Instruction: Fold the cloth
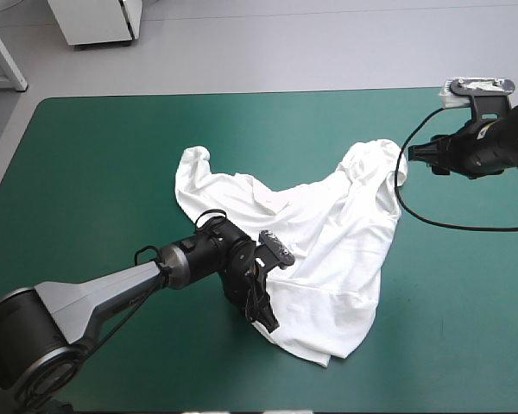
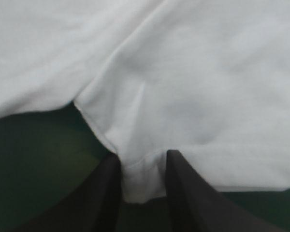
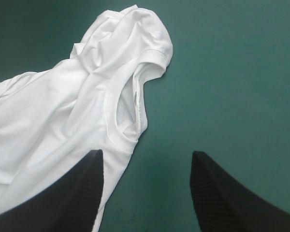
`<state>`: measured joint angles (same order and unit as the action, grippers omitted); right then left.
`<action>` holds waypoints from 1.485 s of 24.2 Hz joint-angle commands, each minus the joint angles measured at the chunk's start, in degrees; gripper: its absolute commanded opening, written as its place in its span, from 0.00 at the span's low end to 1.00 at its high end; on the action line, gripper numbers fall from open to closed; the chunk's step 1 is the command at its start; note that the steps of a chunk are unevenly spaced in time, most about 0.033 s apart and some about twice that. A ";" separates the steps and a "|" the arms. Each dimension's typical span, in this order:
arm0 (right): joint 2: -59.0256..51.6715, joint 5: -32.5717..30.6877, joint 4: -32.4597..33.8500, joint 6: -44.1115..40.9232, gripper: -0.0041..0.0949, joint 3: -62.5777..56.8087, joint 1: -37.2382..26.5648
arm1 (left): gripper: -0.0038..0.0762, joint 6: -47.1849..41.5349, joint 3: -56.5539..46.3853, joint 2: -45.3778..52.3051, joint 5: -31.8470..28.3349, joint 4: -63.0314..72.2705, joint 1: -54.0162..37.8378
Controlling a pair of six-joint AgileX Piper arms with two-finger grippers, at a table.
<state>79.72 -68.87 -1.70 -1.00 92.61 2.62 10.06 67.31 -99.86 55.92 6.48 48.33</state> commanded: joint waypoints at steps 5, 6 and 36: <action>-0.54 4.37 0.27 0.05 0.55 1.20 -0.34 | 0.05 -0.34 0.30 -2.00 -2.12 2.34 0.80; 0.21 4.66 0.27 0.05 0.55 1.20 -0.34 | 0.04 0.27 0.30 -2.00 -2.12 2.34 0.80; 52.88 -0.80 -4.51 0.25 0.49 37.34 -3.46 | 0.04 0.90 0.30 -2.00 -2.74 5.10 0.80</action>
<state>135.06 -70.10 -3.60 -1.25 128.33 -0.60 11.15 68.06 -100.91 56.95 7.59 48.41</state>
